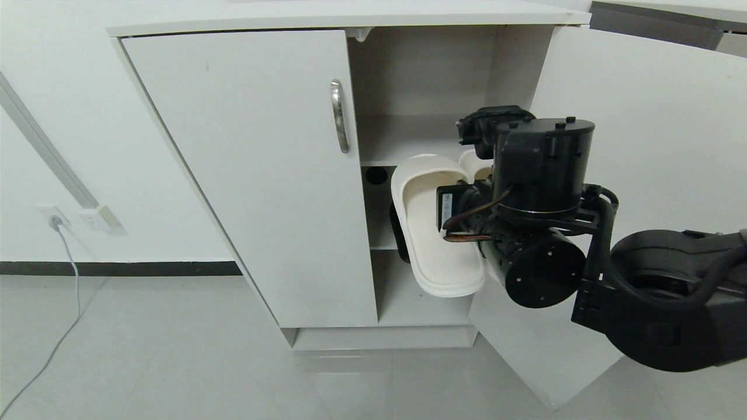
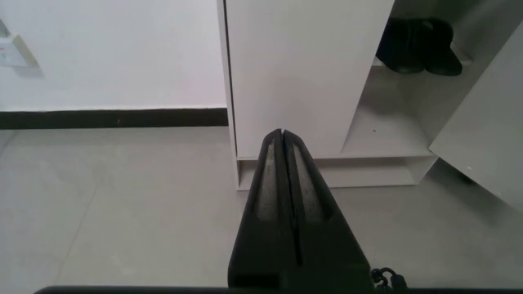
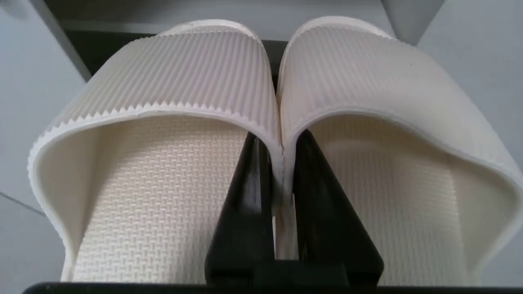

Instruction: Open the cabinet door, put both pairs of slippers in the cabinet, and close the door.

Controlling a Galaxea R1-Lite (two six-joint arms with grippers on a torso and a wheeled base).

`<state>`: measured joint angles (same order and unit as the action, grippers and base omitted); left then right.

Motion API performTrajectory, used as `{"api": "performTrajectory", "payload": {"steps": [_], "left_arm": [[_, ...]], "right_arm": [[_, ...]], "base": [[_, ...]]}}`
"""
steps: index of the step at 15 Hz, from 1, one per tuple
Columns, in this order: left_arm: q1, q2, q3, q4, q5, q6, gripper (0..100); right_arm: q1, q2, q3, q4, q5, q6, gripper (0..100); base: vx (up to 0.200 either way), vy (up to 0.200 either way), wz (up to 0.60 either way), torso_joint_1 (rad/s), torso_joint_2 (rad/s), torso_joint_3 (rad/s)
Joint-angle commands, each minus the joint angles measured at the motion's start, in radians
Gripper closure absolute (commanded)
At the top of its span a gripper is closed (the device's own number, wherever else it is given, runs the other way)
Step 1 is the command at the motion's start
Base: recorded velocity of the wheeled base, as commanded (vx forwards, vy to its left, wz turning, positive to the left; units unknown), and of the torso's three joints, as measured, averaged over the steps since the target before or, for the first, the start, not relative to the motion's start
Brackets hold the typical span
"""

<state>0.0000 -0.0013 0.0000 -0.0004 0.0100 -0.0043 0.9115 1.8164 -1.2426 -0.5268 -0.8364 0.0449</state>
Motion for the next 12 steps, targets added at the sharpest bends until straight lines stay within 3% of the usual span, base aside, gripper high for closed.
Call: {"api": "performTrajectory", "payload": {"steps": [1,12], "left_arm": [[0.000,0.001,0.000,0.000,0.001,0.000,100],[0.000,0.001,0.000,0.000,0.001,0.000,100]], "right_arm": [[-0.010,-0.008,-0.005,-0.001,0.016,0.000,100],[-0.014,0.017,-0.089,0.099,0.060,0.046,100]], "base": [[0.000,0.000,0.00,0.000,0.00,0.000],[0.000,0.000,0.00,0.000,0.00,0.000]]}}
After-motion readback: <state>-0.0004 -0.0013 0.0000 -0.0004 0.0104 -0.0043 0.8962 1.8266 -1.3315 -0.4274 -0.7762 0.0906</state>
